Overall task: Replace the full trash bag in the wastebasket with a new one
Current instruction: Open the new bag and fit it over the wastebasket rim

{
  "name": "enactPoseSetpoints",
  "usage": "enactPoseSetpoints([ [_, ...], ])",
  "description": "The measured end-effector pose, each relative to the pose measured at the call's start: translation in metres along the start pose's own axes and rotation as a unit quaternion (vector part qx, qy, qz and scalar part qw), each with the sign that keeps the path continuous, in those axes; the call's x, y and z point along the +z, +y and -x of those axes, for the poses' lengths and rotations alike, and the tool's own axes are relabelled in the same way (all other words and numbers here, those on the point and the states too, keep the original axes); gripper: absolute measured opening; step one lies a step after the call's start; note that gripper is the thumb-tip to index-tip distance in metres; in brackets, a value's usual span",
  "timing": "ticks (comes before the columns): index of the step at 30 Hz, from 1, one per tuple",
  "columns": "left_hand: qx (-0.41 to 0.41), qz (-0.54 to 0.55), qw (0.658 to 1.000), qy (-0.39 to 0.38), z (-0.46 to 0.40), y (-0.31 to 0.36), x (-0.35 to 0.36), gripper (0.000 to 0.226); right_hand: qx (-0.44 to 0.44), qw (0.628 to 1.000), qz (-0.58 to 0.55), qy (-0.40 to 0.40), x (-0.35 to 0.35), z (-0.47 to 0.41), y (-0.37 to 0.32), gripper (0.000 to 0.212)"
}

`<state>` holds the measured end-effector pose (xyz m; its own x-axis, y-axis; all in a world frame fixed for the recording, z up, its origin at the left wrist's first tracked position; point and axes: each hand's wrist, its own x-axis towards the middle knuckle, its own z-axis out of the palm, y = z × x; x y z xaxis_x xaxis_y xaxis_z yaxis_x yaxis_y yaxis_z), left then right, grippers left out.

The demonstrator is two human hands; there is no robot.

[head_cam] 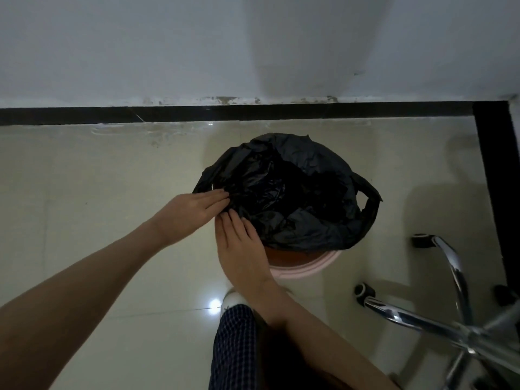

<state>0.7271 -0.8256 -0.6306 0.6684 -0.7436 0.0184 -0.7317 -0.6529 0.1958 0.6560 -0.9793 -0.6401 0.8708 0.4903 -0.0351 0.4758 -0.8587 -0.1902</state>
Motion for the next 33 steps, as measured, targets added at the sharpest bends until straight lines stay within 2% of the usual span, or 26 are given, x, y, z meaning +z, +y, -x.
enactPoseSetpoints([
  [3,-0.027,-0.001,1.0,-0.005,0.013,0.003,0.0,0.033,0.017,0.998,-0.002,0.065,-0.001,-0.001,-0.006,0.037],
  [6,-0.067,0.026,0.997,-0.033,0.022,0.003,-0.008,0.044,0.022,0.993,0.014,0.116,-0.003,-0.001,-0.007,0.034],
  [10,-0.013,-0.002,0.999,-0.046,0.026,-0.005,-0.017,0.019,0.026,0.989,0.027,0.145,-0.004,-0.005,-0.004,0.026],
  [13,-0.007,-0.013,0.997,-0.081,0.033,-0.01,-0.019,0.049,0.03,0.987,0.026,0.154,-0.005,-0.014,-0.003,0.021],
  [15,0.004,-0.032,0.994,-0.109,0.037,-0.008,-0.019,0.053,0.028,0.988,0.024,0.147,-0.007,-0.02,-0.003,0.019],
  [17,0.014,-0.033,0.994,-0.104,0.04,-0.008,-0.017,0.053,0.018,0.99,0.028,0.138,-0.007,-0.025,-0.003,0.017],
  [23,0.043,-0.044,0.996,-0.07,0.049,-0.015,0.004,0.042,-0.015,0.998,0.035,0.058,-0.002,-0.023,-0.013,0.014],
  [25,0.063,-0.071,0.994,-0.047,0.054,-0.018,0.017,0.024,-0.042,0.999,0.017,-0.024,0.008,-0.011,-0.031,0.014],
  [26,0.061,-0.084,0.993,-0.062,0.056,-0.016,0.023,0.013,-0.031,0.996,-0.001,-0.085,0.013,-0.005,-0.038,0.018],
  [27,0.043,-0.094,0.991,-0.086,0.056,-0.013,0.028,0.022,-0.007,0.989,-0.017,-0.145,0.015,0.002,-0.043,0.028],
  [28,0.025,-0.102,0.984,-0.141,0.058,-0.009,0.033,0.041,0.012,0.982,-0.025,-0.189,0.02,0.009,-0.044,0.038],
  [29,0.001,-0.1,0.975,-0.199,0.059,-0.005,0.037,0.058,0.022,0.981,-0.003,-0.193,0.026,0.012,-0.043,0.044],
  [30,-0.025,-0.089,0.964,-0.249,0.058,0.002,0.04,0.069,0.003,0.972,0.035,-0.233,0.034,0.016,-0.041,0.047],
  [31,-0.044,-0.07,0.964,-0.253,0.055,0.008,0.038,0.073,-0.024,0.96,0.039,-0.276,0.035,0.017,-0.036,0.05],
  [32,-0.042,-0.046,0.972,-0.227,0.054,0.01,0.036,0.071,-0.026,0.96,0.014,-0.28,0.03,0.019,-0.034,0.049],
  [33,-0.039,-0.021,0.983,-0.178,0.05,0.012,0.032,0.064,-0.039,0.969,-0.007,-0.245,0.027,0.02,-0.032,0.04],
])
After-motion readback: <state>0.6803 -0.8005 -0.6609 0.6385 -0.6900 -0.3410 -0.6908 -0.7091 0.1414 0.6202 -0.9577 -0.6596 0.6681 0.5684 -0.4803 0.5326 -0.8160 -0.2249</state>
